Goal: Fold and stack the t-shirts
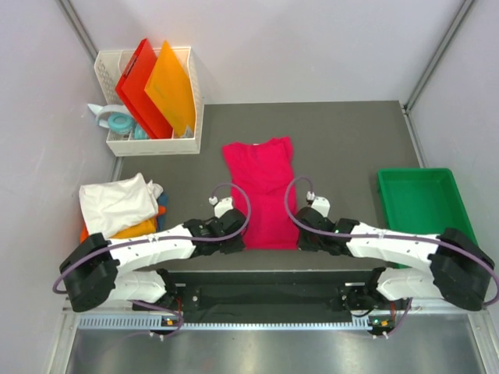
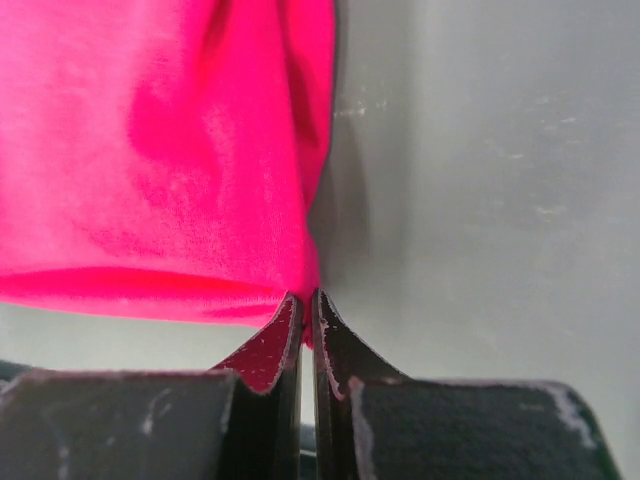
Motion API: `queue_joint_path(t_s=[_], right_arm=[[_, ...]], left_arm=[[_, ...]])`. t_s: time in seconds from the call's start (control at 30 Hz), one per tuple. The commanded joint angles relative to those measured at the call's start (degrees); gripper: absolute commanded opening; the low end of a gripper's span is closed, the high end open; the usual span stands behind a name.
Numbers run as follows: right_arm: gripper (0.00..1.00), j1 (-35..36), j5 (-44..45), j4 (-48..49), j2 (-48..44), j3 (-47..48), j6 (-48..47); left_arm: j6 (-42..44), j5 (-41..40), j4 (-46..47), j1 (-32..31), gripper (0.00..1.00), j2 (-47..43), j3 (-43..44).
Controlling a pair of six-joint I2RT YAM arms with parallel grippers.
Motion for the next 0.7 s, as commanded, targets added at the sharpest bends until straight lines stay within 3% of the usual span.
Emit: queue_joint_path(t_s=[0.0,0.3,0.67], right_arm=[[0.0,-0.2,13.5,-14.0,-6.7,5.4,-1.8],[0.0,-4.9,18.1,-14.7,-1.6,20.2,-11.3],[0.0,-16.1,15.3,-8.0,11.4,34.5,-22.8]], left_arm=[[1.4,-9.8,-11.9,-0.1,0.0,-4.7,5.0],[9.0,-23.6,-13.8,0.7,0.0,-3.7,20.3],[16.9,-24.0,-9.4,10.8,0.0,4.7,28.7]])
